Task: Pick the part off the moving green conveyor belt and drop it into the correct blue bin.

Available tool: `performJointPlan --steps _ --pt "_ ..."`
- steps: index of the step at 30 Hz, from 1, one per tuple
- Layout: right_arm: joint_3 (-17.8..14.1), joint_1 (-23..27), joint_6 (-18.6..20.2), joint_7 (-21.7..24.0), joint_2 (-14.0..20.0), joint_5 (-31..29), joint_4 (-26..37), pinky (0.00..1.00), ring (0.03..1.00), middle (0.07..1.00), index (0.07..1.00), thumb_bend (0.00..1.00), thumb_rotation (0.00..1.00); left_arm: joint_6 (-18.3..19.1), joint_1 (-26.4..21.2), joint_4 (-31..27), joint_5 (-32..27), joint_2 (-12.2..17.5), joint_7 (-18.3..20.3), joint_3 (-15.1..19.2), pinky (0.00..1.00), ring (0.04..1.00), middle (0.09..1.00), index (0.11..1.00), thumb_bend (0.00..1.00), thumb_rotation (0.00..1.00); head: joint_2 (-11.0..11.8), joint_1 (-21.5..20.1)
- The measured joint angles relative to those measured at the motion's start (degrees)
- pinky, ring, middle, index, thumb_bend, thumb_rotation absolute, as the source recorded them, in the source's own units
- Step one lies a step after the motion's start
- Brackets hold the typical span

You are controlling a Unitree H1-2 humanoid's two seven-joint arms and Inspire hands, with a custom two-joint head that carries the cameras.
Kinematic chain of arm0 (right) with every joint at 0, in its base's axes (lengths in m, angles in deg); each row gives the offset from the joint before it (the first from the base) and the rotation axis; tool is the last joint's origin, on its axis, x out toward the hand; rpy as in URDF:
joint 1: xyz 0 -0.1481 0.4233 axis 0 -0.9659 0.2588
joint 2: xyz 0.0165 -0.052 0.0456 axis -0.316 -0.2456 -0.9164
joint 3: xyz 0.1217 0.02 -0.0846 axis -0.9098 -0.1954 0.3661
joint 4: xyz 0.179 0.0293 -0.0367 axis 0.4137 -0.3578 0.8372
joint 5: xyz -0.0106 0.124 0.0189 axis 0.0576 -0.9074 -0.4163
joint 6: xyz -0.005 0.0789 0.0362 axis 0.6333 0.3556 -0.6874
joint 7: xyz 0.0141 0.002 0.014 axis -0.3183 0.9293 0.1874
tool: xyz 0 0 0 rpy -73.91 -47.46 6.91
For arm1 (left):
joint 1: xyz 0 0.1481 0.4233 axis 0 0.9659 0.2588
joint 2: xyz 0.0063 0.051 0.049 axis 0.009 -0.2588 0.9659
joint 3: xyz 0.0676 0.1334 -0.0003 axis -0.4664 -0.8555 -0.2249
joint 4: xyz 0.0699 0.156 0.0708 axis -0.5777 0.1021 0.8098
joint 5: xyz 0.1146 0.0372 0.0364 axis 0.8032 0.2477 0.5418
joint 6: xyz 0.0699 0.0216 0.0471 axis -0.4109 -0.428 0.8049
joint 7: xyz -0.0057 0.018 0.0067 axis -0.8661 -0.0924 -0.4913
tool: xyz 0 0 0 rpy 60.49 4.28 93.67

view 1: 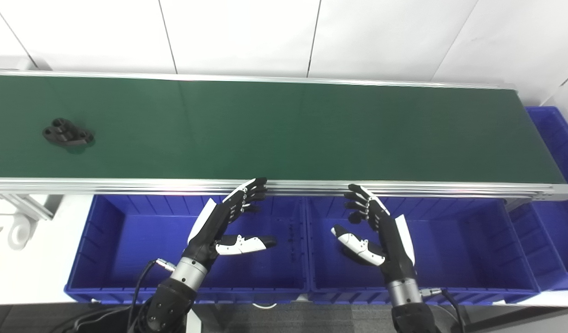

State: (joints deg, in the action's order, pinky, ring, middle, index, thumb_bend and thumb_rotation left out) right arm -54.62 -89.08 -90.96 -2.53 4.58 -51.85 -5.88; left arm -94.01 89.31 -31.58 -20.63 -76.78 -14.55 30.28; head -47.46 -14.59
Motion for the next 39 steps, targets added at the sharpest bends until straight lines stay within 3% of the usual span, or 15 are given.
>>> performJointPlan --steps 7,17,34,39 --pt "-0.17 1.4 1.4 0.33 0.94 -1.55 -1.87 0.73 0.78 0.81 0.851 0.62 0.42 0.03 -0.16 1.82 3.69 0.44 -1.79 -0.16 0.79 0.851 0.88 0.897 0.69 0.4 0.26 -0.08" --pt "-0.08 1.51 5.04 1.12 0.67 -3.4 -1.99 0.73 0.783 0.82 0.856 0.62 0.41 0.16 -0.44 3.0 4.03 0.4 -2.69 -0.54 0.78 0.849 0.884 0.898 0.68 0.36 0.88 -0.08" --pt "0.0 1.44 5.85 1.09 0.63 -2.72 -1.94 0.73 0.788 0.822 0.859 0.61 0.43 0.15 -0.38 2.82 4.91 0.71 -2.7 -1.5 0.75 0.832 0.879 0.894 0.67 0.3 1.06 -0.26" --pt "-0.03 1.43 5.84 1.14 0.75 -3.19 -2.11 0.74 0.787 0.821 0.859 0.6 0.4 0.07 -0.38 3.0 5.16 0.69 -2.94 -1.83 0.76 0.839 0.882 0.891 0.68 0.34 3.51 6.32"
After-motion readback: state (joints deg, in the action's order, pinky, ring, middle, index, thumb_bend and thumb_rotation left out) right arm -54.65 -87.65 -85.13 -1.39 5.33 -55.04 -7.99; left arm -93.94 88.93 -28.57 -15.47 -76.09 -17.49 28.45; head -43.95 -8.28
